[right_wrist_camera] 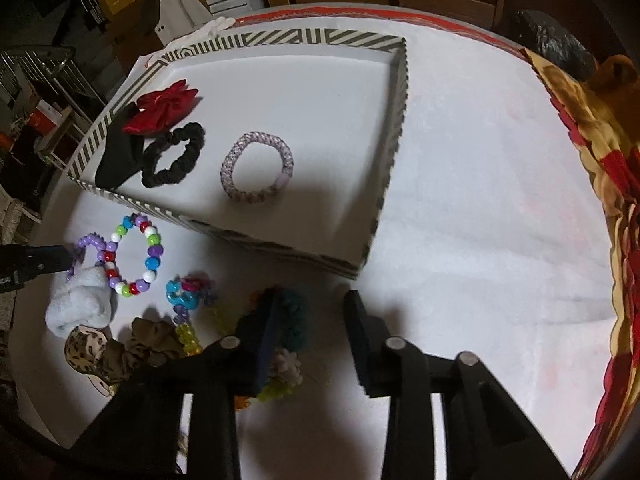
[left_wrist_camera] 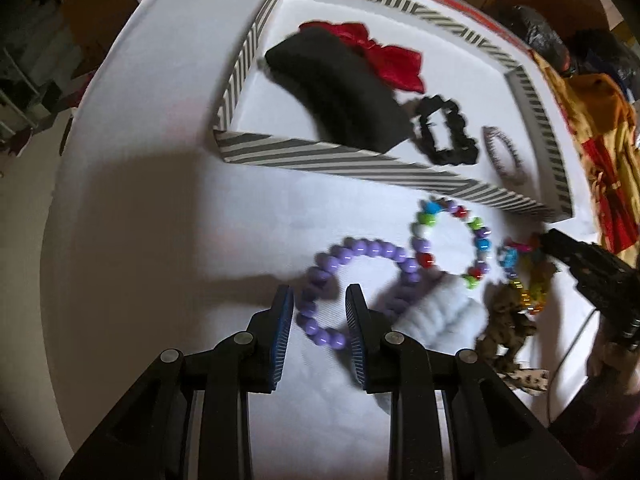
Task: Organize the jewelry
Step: 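Lower the left tool onto the purple bead bracelet while the right tool reaches the pastel bead bracelet, then close the left tool on the purple bracelet while the right tool grips the pastel bracelet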
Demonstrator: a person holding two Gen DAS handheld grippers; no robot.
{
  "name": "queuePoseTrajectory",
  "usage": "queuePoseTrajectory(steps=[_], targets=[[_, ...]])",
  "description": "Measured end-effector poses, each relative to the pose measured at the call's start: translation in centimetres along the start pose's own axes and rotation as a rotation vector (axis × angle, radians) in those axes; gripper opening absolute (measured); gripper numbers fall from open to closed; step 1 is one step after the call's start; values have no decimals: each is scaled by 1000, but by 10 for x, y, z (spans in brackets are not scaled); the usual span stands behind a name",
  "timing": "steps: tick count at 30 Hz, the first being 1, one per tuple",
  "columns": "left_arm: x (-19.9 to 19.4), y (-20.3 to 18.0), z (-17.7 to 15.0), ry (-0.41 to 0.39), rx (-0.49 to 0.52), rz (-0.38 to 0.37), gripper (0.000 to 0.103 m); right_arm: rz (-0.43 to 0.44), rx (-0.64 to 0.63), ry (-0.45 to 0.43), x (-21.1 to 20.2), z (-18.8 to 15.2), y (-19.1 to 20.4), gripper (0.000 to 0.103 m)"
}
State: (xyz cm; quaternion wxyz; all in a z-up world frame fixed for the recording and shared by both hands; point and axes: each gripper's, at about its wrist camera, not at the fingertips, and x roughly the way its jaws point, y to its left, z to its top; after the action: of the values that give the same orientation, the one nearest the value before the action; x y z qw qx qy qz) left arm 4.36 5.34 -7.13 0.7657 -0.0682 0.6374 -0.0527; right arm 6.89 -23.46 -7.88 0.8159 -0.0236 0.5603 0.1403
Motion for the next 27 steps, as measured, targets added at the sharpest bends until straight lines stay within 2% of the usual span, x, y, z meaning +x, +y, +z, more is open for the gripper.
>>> queuePoseTrajectory(steps=[2,5,8,9,13,21,27], targets=[[1,-3,1,-24,27,17,8,19,-10,-2,-1,0,2,11],[4,-7,2,-39,51,47,8,18,-22,6,-1,-1,4,11],[5,-11,0,-70,74,61,7,96,51,3,-7,-2,-6,11],[5,-12,0,-77,81,57,0,120,77,-2,-11,-3,-11,11],[-1,-7,-1,-78,46,17,0,189,132,-34,-32,-5,-20,11],[-57,-4,-2,-182,28,-38,0,236,151,-125,-79,-2,-20,11],[-87,-23,9,-247,58,-75,0,235,131,-195,-113,7,-18,11]])
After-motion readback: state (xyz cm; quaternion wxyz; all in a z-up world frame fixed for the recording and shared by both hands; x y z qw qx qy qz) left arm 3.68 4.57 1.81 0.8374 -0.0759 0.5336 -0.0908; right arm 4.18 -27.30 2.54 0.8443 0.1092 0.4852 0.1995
